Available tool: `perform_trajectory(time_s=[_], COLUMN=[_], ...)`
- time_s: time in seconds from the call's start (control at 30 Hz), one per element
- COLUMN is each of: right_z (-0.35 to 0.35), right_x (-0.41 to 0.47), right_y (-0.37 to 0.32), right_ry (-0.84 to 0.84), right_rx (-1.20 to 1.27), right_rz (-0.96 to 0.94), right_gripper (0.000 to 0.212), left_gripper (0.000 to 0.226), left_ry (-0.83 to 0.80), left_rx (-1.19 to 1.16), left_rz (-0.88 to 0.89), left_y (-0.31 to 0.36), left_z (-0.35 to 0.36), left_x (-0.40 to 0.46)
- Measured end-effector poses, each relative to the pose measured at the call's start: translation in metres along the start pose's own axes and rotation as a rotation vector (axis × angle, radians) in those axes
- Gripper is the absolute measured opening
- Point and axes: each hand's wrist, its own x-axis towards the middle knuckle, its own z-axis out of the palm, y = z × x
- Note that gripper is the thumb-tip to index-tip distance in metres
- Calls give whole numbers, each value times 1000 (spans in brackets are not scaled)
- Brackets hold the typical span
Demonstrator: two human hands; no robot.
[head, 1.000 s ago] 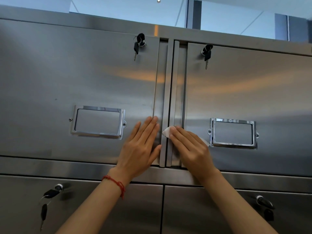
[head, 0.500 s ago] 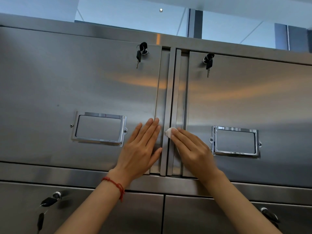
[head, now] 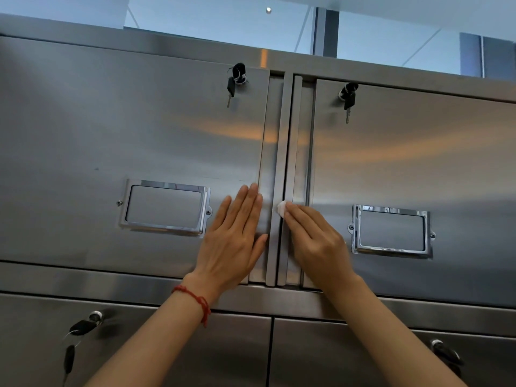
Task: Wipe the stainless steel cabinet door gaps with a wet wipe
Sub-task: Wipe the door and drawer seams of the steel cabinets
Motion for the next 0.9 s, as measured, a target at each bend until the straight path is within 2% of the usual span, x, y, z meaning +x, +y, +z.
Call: perform_trajectory(time_s=[0.2, 0.57, 0.9], right_z=[4, 4, -7], right_x=[3, 6, 9], right_y=[-6, 1, 20], right_ry=[1, -12, -112], right_rx=[-2, -49, -61], right_rz=[78, 14, -173], right_gripper=[24, 27, 40], left_gripper=[60, 59, 61], left_ry=[23, 13, -7], left_rx=[-25, -14, -8], left_rz=[-24, -48, -60], left_y=[-2, -4, -5], left_z=[-2, -1, 2], left_x=[11, 19, 17])
